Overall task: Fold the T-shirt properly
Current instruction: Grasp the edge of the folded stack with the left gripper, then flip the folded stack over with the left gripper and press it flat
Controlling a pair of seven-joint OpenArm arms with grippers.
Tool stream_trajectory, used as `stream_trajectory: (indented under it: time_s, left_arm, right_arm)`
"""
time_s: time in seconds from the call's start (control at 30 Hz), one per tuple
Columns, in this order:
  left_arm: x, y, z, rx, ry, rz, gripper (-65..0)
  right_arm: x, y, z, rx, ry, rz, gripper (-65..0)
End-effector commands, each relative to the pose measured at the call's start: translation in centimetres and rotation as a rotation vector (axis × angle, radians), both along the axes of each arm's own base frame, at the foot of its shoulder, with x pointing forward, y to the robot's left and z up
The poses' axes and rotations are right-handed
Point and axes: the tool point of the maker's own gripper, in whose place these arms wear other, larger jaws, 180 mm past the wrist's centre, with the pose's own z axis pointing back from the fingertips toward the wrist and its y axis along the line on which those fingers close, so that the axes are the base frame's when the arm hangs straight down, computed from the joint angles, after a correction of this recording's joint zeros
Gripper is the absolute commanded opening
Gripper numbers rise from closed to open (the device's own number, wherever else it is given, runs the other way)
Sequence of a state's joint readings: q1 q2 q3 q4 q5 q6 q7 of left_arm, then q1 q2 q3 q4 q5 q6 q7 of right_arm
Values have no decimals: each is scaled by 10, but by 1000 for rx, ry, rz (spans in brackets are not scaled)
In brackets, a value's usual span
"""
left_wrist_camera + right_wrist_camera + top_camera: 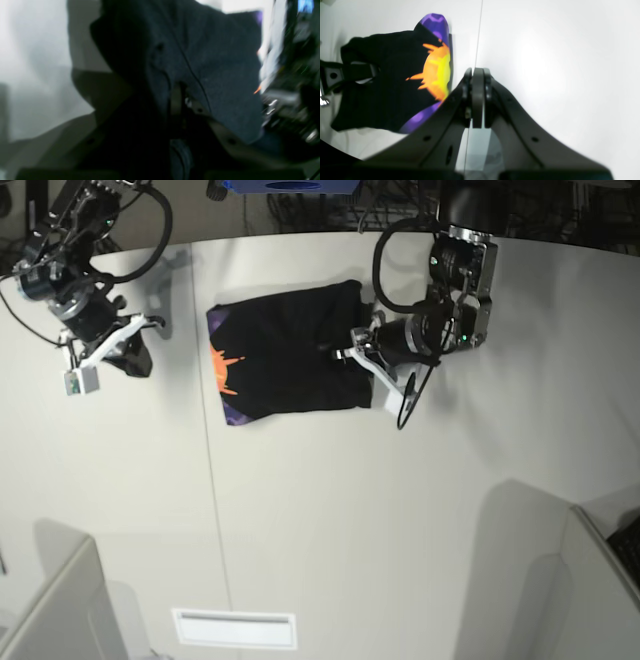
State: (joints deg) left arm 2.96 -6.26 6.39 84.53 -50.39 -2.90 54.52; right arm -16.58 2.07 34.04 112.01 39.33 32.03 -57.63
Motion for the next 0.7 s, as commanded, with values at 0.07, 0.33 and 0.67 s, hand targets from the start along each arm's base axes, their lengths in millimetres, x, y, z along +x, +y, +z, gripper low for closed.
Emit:
stream_trajectory:
  time_s: [0.07,0.33,0.67]
  left_arm:
    - [12,7,2,124,-35,-164,-650]
    - [46,28,11,474,-160,-588,-650]
    - [57,-5,10,872,-444,-1036,-650]
  right_arm:
    - [7,-3,12,-5,-50,4,-650]
    - [6,-4,11,-11,-48,4,-650]
    - [-1,-4,2,1,-16,-6,-650]
